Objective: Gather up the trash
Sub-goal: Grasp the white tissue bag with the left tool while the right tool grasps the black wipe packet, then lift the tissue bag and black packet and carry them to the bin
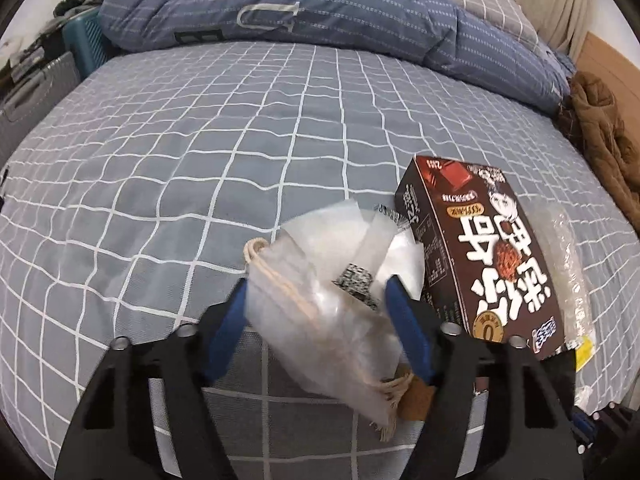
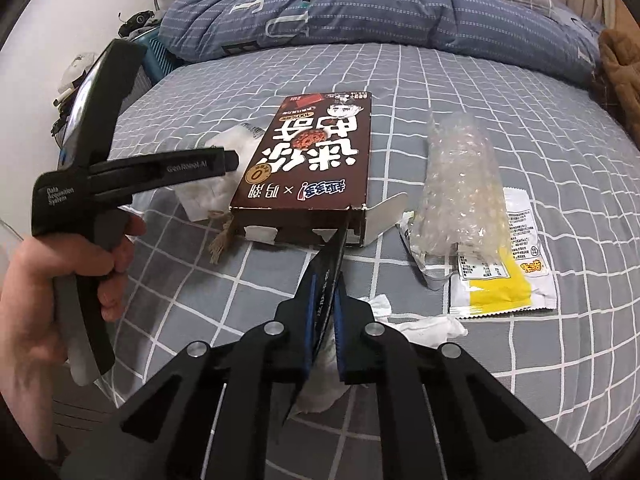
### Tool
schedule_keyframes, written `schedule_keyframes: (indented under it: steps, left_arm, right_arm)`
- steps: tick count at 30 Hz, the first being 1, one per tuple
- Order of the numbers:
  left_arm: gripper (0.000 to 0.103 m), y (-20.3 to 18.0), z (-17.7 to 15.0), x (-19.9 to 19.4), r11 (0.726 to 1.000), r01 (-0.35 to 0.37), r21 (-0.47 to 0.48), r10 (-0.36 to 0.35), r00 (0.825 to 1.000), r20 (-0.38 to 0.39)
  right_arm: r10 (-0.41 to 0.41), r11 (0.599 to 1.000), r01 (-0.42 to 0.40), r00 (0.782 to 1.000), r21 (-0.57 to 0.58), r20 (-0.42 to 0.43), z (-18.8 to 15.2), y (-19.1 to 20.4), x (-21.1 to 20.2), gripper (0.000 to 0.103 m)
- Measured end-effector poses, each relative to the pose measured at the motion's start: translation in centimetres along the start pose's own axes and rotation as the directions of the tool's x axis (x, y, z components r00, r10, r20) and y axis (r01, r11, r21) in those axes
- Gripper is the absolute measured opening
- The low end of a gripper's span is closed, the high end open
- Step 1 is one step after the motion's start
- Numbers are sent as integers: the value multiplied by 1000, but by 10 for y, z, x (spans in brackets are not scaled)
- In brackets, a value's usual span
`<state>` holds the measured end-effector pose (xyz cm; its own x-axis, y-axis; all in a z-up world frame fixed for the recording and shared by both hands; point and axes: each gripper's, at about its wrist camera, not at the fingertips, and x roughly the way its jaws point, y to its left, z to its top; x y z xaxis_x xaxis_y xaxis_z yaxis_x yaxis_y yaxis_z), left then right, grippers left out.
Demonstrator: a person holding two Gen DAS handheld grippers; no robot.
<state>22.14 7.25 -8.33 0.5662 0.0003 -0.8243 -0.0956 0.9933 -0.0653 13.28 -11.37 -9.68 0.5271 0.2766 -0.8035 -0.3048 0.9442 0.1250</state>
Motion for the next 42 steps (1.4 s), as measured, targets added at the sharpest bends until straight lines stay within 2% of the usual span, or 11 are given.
schedule_keyframes:
  steps: [1,5,7,10,24,42]
  left_arm:
    - [48,-1,-1,2,1000,-2,5,2,1000,-6]
    - [37,-2,-5,5,1000,8,13,-7,1000,-17]
    - [28,-2,-5,5,1000,21,11,-21,1000,-19]
    - [24,-3,-5,5,1000,22,4,-22,1000,-16]
    - [21,-1,-6,-25,1000,5,-21,-5,1000,18]
    - [20,6,-27,-63,998,-30,-56,33,997,67]
  right_arm:
    - [0,1000,0,1000,-1,1,-1,0,-1,8]
    - [-1,1000,1,1000,-2,3,-1,0,-1,8]
    - [-1,1000,1,1000,-2,2,-1,0,-1,8]
    - [-1,1000,1,1000,-1,2,-1,0,-2,8]
    - [-8,1000,8,1000,-7,17,1,1,-15,5]
    - [-1,1000,2,999,-18,53,-4,10,-36,2]
